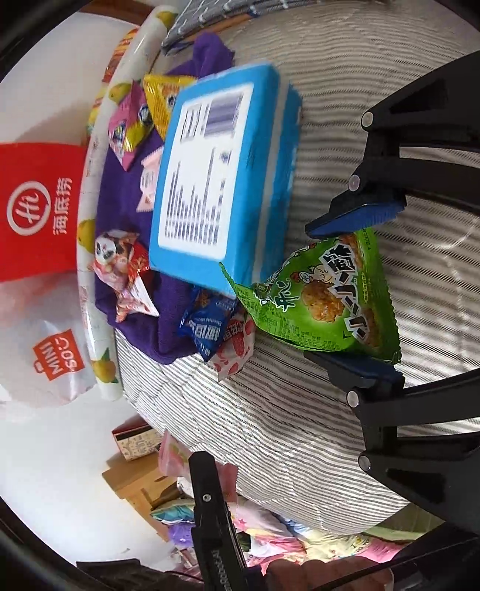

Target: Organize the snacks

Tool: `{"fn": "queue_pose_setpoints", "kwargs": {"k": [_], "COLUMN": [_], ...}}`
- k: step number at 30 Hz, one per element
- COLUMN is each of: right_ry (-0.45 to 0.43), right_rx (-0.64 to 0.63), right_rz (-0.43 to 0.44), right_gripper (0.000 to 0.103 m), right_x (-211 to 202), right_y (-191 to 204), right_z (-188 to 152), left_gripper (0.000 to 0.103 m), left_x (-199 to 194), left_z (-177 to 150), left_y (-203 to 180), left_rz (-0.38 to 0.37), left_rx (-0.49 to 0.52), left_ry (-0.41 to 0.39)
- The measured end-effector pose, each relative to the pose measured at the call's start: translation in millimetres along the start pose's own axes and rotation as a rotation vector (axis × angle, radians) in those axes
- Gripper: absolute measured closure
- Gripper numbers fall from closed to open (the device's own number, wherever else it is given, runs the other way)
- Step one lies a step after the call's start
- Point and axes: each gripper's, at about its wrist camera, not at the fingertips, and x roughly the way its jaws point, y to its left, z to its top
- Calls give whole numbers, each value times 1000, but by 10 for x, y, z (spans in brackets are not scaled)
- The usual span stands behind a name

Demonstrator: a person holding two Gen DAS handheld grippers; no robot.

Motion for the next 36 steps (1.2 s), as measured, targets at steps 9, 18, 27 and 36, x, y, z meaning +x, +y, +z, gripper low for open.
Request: {"fn": "queue_pose_setpoints", "kwargs": {"k": [9, 18, 27, 36], "right_ry": [-71, -124, -190, -235], "right_rx": [52, 137, 154, 109], "right_rz": [-51, -119, -142, -148], "right_gripper": [45, 45, 45, 45], "right_x": [-486, -855, -1144, -1238], "right_y": [-362, -848, -1041, -1051], "right_z": [-181, -267, -120, 264], "left_gripper": [64, 64, 63, 64], "left_x": [-52, -104, -109, -148], "left_z": [-91, -170, -47, 249], "left_y": [-374, -870, -1232, -1427], "left_rz": [-43, -83, -115, -125], "left_rx": [37, 102, 153, 178], "left_ry": [10, 14, 15, -19]}}
